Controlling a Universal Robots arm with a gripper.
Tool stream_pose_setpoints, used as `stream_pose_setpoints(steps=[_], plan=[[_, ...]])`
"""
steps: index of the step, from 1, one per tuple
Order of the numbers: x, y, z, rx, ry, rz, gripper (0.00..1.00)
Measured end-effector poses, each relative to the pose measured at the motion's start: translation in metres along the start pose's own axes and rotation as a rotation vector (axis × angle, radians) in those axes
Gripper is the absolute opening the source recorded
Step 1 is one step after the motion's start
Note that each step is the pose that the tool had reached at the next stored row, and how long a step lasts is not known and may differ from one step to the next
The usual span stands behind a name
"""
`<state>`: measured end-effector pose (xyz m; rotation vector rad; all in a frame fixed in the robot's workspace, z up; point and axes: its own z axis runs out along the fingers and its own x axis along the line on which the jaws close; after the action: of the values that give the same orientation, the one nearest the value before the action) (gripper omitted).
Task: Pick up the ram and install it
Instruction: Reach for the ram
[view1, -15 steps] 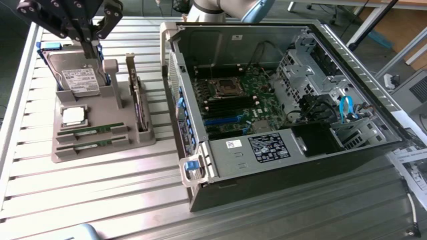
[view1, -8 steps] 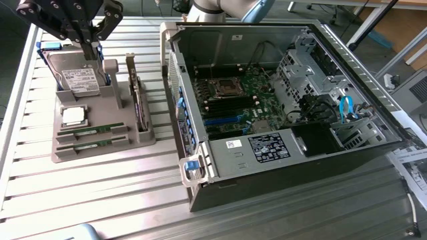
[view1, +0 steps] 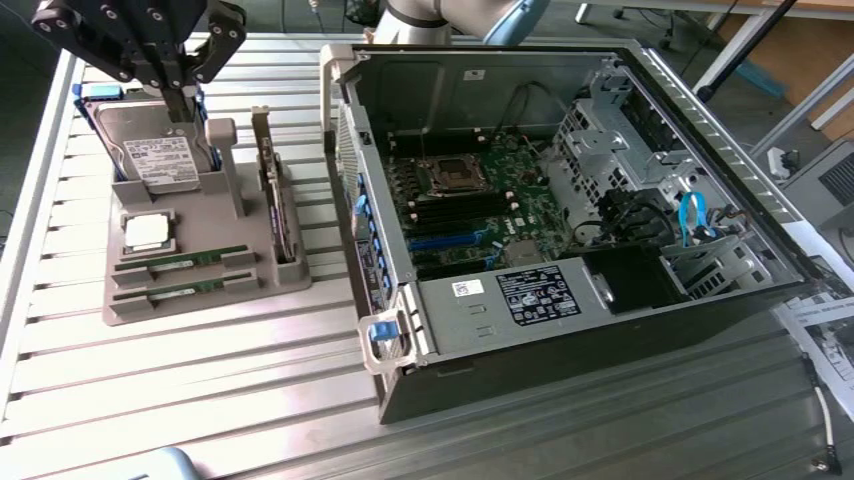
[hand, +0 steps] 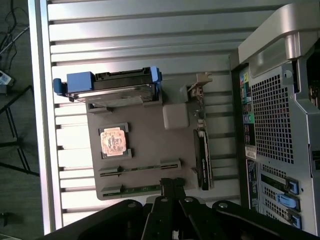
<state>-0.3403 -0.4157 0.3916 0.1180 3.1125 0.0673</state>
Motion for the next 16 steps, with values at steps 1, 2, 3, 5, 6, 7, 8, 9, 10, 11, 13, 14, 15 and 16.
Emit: stream_pose_setpoints(steps=[1,2,3,5,6,7,8,9,10,11,13,14,15,16], plan=[[0.0000,-0.0003,0.0000,-0.0001,0.0000,0.000,0.11],[0.0000,-0.0007,0.0000,-0.0001,0.0000,0.000,0.11],[-0.0001,-0.0012,-0.0001,0.0000,0.0000,0.000,0.11],[-0.0001,-0.0016,0.0000,0.0000,0.0000,0.000,0.11],[-0.0001,-0.0019,-0.0001,0.0000,0.0000,0.000,0.11],[-0.0001,-0.0021,-0.0001,0.0000,0.0000,0.000,0.11],[-0.0002,-0.0024,-0.0001,-0.0001,0.0000,0.000,0.11],[-0.0002,-0.0026,-0.0001,0.0000,0.0000,0.000,0.11],[-0.0002,-0.0029,-0.0001,0.0000,0.0000,0.000,0.11],[-0.0002,-0.0032,-0.0001,0.0000,0.0000,0.000,0.11],[-0.0003,-0.0039,-0.0001,0.0000,0.0000,0.000,0.11],[-0.0003,-0.0044,-0.0002,0.0000,0.0000,0.000,0.11],[-0.0003,-0.0048,-0.0002,-0.0001,0.0000,0.000,0.11],[-0.0004,-0.0051,-0.0002,-0.0001,-0.0001,0.000,0.11]])
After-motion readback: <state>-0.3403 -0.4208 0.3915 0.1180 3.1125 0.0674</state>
